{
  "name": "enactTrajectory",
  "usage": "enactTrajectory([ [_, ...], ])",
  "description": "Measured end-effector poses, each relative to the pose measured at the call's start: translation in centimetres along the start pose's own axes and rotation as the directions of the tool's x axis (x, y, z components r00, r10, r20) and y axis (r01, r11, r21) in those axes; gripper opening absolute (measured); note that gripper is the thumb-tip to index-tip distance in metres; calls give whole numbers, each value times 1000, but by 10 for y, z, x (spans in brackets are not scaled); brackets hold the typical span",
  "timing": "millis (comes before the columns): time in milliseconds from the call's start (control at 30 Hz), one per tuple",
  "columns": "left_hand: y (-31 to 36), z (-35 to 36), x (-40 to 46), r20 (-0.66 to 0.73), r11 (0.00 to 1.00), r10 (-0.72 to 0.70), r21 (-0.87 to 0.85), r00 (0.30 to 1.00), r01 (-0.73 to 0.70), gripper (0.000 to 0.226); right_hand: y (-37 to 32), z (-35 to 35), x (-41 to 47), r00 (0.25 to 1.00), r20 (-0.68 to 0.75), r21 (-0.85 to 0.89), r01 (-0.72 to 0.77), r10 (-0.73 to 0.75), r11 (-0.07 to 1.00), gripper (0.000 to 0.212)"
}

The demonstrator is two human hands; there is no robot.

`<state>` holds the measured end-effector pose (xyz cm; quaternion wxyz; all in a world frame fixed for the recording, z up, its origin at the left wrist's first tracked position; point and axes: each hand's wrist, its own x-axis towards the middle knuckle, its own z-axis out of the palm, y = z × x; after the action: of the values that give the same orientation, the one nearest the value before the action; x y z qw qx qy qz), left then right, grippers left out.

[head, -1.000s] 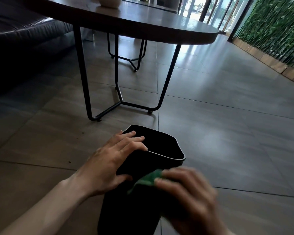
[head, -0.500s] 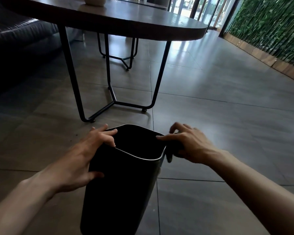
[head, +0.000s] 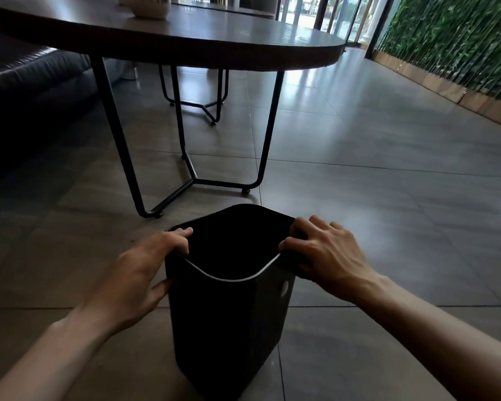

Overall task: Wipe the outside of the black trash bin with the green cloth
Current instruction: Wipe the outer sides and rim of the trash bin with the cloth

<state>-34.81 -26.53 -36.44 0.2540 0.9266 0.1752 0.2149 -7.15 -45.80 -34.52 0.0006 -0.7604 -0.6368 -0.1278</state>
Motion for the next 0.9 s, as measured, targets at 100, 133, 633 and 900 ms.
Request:
enactTrajectory([
  [100,12,7,7,2,998,44,38,999,-44,69,1,5,-6,997,-53,-14,-49,48,999,26],
  [133,16,8,9,-4,997,61,43,998,-60,72,2,8,-8,996,-77,-14,-54,53,998,25],
  [633,81,62,28,202,896,125,398,972,-198,59,-26,47,-11,846,-249,645,-218,471,732,45],
  [900,61,45,-13,201,943,4,326,980,-71,68,-76,86,-26,479,76,988,-151,875,-3,26],
])
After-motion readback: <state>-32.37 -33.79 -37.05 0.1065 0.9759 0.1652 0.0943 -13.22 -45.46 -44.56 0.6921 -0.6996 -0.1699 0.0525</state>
